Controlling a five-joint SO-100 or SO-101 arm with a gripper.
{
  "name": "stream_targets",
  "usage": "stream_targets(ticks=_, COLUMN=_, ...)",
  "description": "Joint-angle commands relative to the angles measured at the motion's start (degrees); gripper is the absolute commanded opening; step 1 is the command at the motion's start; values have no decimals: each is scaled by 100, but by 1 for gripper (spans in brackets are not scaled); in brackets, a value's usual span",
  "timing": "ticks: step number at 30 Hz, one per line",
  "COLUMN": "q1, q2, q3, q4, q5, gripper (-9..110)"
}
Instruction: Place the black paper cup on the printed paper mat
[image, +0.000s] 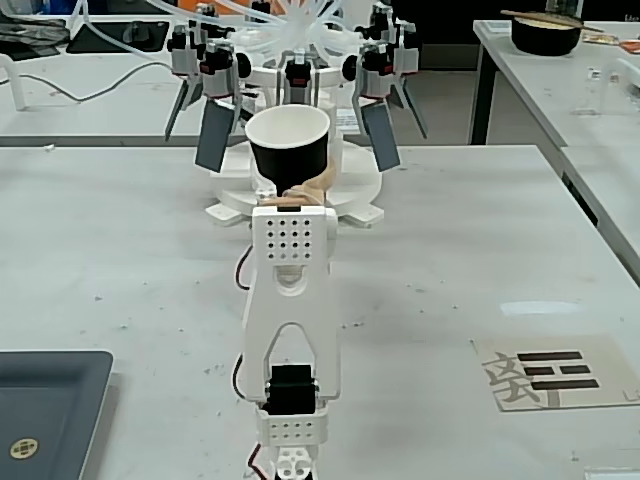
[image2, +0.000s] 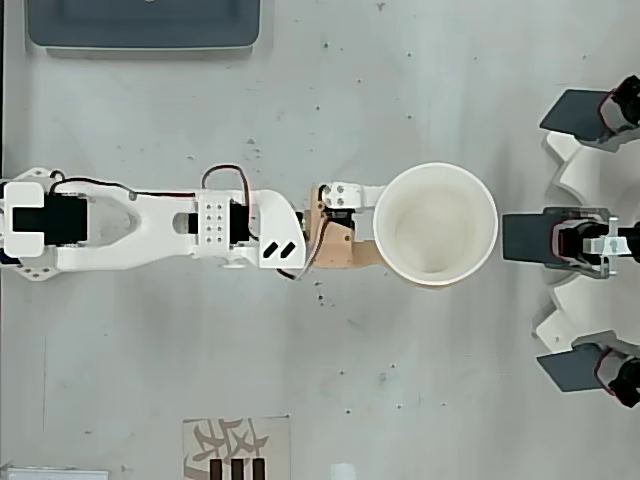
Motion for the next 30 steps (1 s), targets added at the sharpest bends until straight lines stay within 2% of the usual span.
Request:
stream_targets(ticks=1, q1=193, q2=132, q3=0, q4=-308, q5=-44, gripper=10)
stream_targets(ticks=30, q1=193, q2=202, q3=70, q4=-290, q5=-44, gripper=11)
